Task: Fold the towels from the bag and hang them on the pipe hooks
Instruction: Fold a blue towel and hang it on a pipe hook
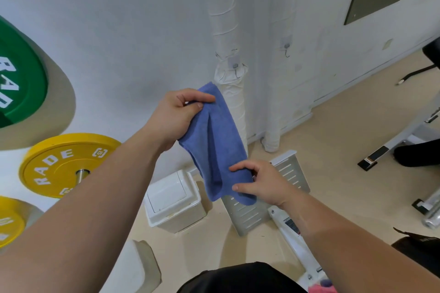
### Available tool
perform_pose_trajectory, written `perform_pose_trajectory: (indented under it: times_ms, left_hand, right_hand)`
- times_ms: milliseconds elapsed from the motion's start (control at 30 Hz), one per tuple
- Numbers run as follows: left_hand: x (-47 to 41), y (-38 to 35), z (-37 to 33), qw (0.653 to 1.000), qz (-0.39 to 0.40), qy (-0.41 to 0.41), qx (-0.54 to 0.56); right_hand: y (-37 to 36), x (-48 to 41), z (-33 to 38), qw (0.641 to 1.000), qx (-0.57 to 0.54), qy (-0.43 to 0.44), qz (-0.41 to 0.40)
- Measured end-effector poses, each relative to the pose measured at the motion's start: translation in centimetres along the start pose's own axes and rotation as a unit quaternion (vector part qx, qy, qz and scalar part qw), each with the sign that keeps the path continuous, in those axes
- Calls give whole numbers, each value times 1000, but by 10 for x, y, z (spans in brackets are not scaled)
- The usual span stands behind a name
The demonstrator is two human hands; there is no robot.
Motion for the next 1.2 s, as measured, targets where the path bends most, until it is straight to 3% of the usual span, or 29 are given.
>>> perform_pose_trajectory:
  times_ms: [133,233,367,500,567,767,900,1200]
  left_hand:
    - [-7,9,14,998,-61,26,4]
    - [-9,21,37,992,-108,58,-34]
    - [0,29,74,986,-112,116,-48]
    - [11,24,98,984,-93,147,-21]
    - [18,16,108,985,-71,155,-20]
    - [42,-32,111,990,22,63,-120]
    - [59,-64,108,986,35,-13,-165]
    - [82,-91,79,998,31,10,-59]
  right_hand:
    - [-4,2,-14,997,72,8,16]
    - [9,5,-18,998,55,-14,-9]
    - [37,11,-29,994,-45,-71,-70]
    - [52,19,-27,959,-195,-112,-173]
    - [54,22,-26,946,-217,-115,-211]
    - [42,13,-7,960,-135,-88,-227]
    - [26,4,21,966,-119,-65,-222]
    - [10,-1,46,966,-85,-43,-241]
Point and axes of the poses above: each hand's wrist, its own x-axis away from the middle knuckle, its own y-axis out of the back of the hand, z = x × y, the point moved 2 cm from there along -x, towards the middle knuckle, and after that the axes turned 8 degrees about y, right-handed, at the moved point
